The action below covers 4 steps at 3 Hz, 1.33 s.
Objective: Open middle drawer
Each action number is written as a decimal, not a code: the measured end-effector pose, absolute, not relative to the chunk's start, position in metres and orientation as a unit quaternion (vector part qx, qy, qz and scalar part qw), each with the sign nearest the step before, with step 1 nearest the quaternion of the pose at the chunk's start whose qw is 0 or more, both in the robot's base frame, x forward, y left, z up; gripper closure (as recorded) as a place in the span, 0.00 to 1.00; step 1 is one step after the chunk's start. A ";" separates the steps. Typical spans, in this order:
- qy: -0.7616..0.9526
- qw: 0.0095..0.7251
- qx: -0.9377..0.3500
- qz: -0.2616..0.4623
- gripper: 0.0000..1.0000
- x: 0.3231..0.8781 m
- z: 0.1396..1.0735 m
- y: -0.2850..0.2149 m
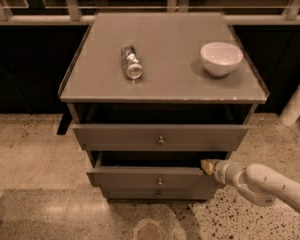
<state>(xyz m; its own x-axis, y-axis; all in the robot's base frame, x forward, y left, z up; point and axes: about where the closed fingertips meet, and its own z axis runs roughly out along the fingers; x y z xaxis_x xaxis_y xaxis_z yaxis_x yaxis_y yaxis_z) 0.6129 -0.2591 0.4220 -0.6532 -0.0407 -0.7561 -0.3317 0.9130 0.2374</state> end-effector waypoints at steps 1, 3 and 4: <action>0.891 0.403 -0.105 0.181 1.00 0.613 0.423 -0.259; 0.891 0.392 -0.112 0.201 1.00 0.593 0.419 -0.259; 0.888 0.377 -0.140 0.225 1.00 0.577 0.416 -0.255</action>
Offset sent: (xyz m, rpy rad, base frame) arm -0.1032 -0.0021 -0.0195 0.1235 0.0972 0.1531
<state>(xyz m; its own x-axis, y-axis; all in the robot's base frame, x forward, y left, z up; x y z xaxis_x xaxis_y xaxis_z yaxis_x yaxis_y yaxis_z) 0.5772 -0.2545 0.4160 -0.6765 -0.0795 -0.7321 -0.4183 0.8597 0.2931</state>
